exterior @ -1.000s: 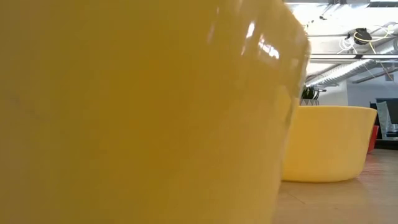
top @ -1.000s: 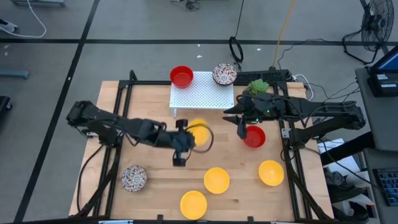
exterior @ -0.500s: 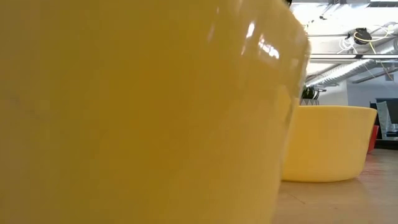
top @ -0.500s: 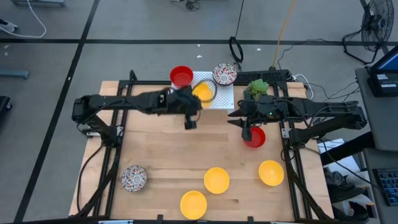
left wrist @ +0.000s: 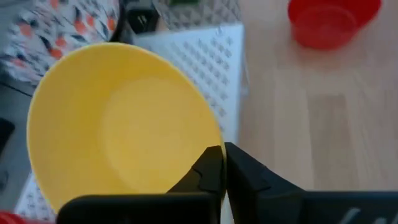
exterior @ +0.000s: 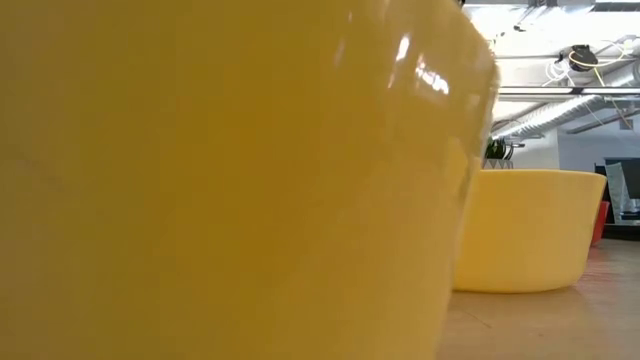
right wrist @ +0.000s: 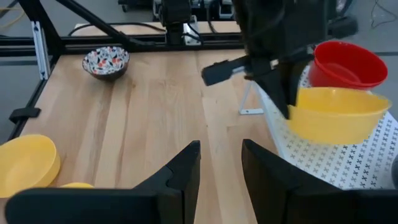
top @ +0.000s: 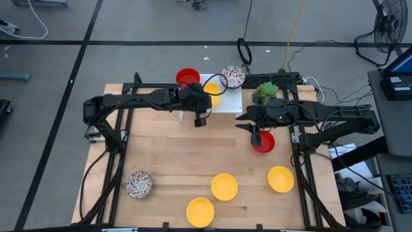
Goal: Pick & Place Mini bowls
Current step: Put the yellow bowl on the shelf
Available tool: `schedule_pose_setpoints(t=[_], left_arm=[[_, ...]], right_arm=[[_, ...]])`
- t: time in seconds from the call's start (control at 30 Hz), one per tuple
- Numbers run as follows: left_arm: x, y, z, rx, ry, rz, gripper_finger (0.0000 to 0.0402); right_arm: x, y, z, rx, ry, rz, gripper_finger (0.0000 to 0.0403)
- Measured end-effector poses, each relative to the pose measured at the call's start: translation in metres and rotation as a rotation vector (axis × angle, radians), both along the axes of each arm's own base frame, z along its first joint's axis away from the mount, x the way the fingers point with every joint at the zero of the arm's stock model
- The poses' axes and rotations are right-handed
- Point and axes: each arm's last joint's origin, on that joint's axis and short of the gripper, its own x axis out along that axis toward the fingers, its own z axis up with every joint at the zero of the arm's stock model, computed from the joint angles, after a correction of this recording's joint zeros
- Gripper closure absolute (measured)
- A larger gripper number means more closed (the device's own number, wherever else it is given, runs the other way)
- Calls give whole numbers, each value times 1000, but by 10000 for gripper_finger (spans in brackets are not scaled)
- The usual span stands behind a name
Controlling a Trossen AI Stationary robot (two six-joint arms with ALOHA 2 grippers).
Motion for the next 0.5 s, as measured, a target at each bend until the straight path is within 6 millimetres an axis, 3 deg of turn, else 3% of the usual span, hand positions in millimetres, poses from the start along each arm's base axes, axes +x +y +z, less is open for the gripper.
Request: schedule_pose_setpoints(t=[0.2, 0.5], left_arm=[[0, 1, -7, 18, 52, -10, 372], [1, 3, -6, 33, 35, 41, 393]], right_arm=[[0, 0, 0, 0, -1, 0, 298], [0, 0, 0, 0, -1, -1, 298]])
